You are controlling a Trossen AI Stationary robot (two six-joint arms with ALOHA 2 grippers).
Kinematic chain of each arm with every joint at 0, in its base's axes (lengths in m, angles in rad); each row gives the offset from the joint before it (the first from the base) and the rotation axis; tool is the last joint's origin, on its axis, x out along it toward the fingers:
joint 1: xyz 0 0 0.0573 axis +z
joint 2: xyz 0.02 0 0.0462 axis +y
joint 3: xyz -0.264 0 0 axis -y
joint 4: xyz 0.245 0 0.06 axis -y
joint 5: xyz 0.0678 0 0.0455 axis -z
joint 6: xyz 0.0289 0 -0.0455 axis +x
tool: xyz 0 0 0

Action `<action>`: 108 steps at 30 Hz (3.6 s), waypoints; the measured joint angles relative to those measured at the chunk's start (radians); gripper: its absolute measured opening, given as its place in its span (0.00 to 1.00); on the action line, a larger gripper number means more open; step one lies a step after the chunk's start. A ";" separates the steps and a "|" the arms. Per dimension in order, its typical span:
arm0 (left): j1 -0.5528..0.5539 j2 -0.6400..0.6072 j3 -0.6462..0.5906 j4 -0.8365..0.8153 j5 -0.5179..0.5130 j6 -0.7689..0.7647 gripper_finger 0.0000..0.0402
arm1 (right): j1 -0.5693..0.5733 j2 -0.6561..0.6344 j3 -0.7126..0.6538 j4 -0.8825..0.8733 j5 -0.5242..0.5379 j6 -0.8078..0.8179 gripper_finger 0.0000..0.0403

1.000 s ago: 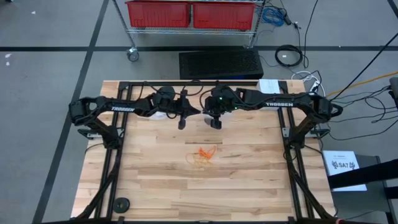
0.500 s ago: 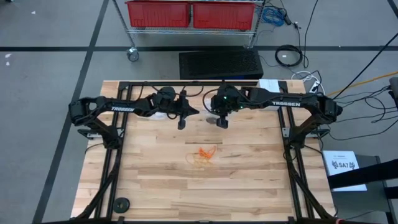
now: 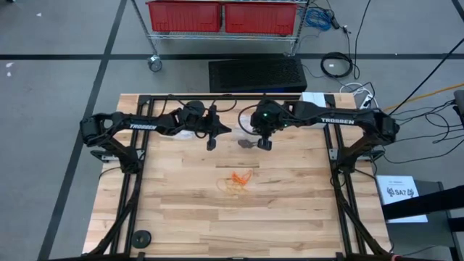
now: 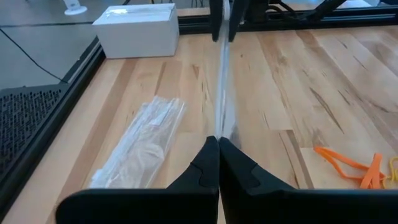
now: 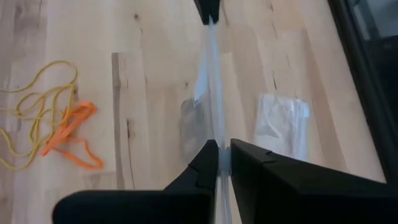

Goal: Sort rubber bands
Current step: Close the center transparent zip bag with the black rubber bands

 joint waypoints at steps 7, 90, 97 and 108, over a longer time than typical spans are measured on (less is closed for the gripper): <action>0.001 0.000 0.000 -0.002 -0.006 0.000 0.00 | -0.001 -0.042 0.000 -0.075 0.024 0.022 0.03; 0.073 -0.008 0.000 0.080 -0.079 -0.029 0.12 | -0.136 -0.419 -0.779 0.968 -0.335 0.585 0.00; 0.115 -0.014 0.001 0.100 -0.003 -0.047 0.24 | -0.042 -0.683 -0.779 0.737 -0.265 0.776 0.00; 0.180 -0.014 0.001 0.078 0.043 -0.096 0.26 | 0.216 -0.807 -0.777 0.541 -0.150 1.218 0.00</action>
